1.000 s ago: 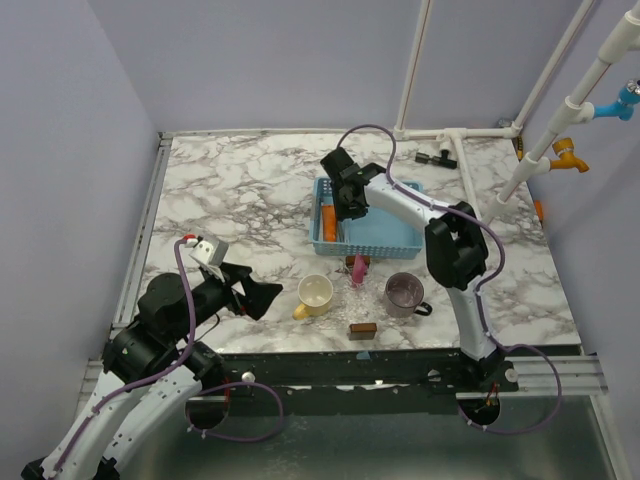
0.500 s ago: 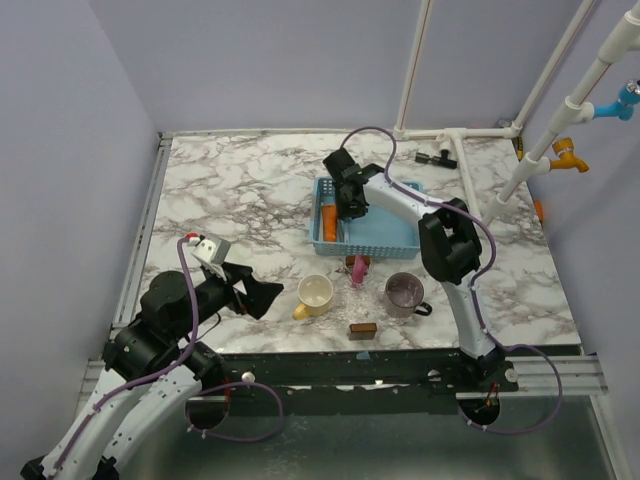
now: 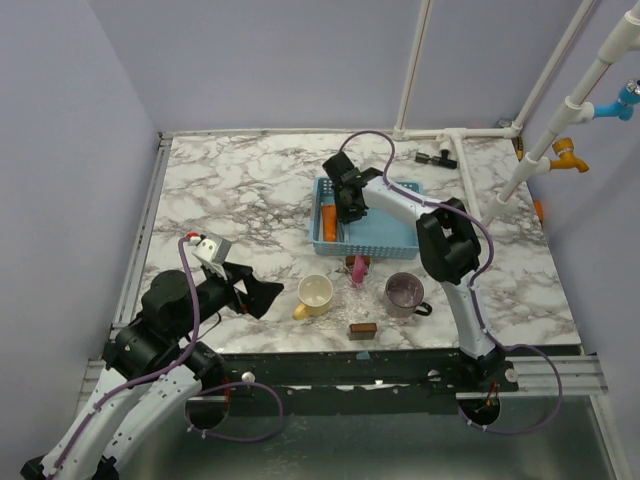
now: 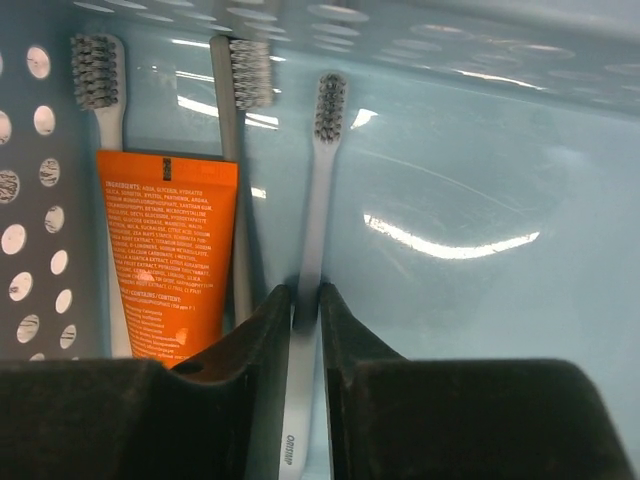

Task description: Prepare toiletry sets of a toothbrush and toothpaste on the tray

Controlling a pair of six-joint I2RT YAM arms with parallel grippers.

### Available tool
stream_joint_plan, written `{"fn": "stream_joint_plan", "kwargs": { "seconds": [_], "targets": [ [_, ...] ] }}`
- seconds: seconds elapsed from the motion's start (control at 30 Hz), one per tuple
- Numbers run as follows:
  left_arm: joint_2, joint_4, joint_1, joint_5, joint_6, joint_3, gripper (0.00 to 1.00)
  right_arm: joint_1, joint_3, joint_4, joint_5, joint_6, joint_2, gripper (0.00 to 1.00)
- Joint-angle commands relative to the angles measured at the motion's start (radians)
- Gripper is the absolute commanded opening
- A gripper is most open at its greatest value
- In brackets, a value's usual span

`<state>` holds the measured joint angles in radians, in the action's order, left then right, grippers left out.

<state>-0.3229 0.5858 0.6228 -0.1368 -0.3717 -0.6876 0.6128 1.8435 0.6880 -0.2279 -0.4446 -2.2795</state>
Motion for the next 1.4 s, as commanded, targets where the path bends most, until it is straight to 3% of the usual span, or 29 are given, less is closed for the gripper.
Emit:
{"fn": "stream_joint_plan", "kwargs": {
  "seconds": [0.0, 0.13, 0.83, 1.07, 1.37],
  "targets": [
    [0.002, 0.009, -0.003, 0.024, 0.016, -0.003, 0.99, -0.009, -0.047, 0.004, -0.007, -0.002, -0.014, 0.13],
    [0.002, 0.009, -0.004, 0.025, 0.016, -0.003, 0.99, -0.008, -0.049, 0.011, -0.015, -0.003, -0.003, 0.01],
    [0.003, 0.005, -0.003, 0.020, 0.014, -0.002, 0.99, -0.008, -0.073, -0.030, -0.120, 0.035, 0.284, 0.00],
    [0.002, 0.000, -0.003, 0.003, 0.007, 0.000, 0.99, -0.007, -0.200, -0.159, -0.014, 0.036, 0.478, 0.01],
    [-0.008, -0.006, -0.003, -0.041, -0.002, -0.027, 0.99, 0.009, -0.355, -0.314, 0.236, 0.003, 0.751, 0.01]
  ]
}}
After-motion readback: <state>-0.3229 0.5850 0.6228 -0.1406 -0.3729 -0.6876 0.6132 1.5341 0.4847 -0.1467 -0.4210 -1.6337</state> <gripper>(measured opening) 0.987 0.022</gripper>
